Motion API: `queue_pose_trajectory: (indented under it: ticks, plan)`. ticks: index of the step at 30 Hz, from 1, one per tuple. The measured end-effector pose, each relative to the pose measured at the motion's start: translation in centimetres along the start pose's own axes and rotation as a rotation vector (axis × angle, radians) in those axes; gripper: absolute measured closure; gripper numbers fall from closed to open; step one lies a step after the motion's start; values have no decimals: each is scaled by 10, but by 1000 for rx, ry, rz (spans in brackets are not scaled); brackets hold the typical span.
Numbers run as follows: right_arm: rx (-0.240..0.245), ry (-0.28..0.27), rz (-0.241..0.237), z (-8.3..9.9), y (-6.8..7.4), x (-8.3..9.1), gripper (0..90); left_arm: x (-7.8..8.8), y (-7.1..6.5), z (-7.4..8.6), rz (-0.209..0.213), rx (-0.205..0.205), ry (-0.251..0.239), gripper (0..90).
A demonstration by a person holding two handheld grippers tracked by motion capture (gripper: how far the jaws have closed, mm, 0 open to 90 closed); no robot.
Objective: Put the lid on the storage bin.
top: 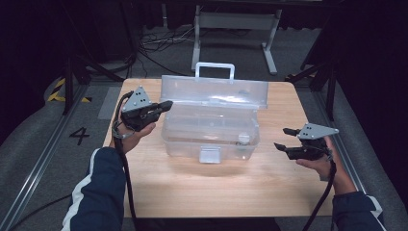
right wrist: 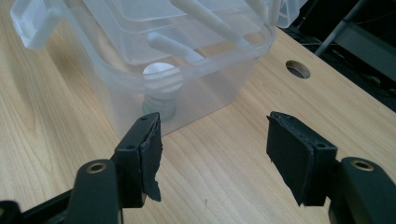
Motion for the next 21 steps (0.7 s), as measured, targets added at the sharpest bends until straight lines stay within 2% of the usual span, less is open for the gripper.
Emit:
queue_pose_trajectory:
  ticks: [3, 5, 7, 8, 9, 11, 13, 15, 21]
  plan:
    - [5, 12, -6, 3, 2, -1, 365, 1, -1, 1, 6, 3, 3, 900]
    - [5, 14, -10, 4, 3, -2, 366, 0, 0, 1, -10, 13, 18, 900]
    - [-4, 20, -21, 5, 4, -2, 368, 0, -2, 2, 66, 23, -1, 900]
    - [-4, 20, -21, 5, 4, -2, 368, -1, -5, 2, 67, 12, 5, 900]
    - [-8, 20, -27, 6, 5, -2, 372, -3, -8, 2, 3, -19, 47, 900]
    - [-7, 23, -29, 6, 5, -3, 372, -11, -12, 8, 37, -29, 100, 900]
    - [-10, 23, -27, 7, 5, -3, 373, -17, -16, 15, 35, -44, 138, 900]
    - [-8, 19, -36, 7, 5, -2, 373, -15, -19, 17, 50, -28, 104, 900]
    - [-18, 16, -31, 7, 4, -2, 376, -11, -28, 20, 36, -55, 104, 900]
Point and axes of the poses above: each handheld gripper's, and its own axes: x roughly backward along the jaws, z roughly out of its underside, y roughly to its left, the point moved 2 cm from there along -x, roughly forward along the jaws, and after that the axes turned 7 degrees about z, right-handed, at the moved point
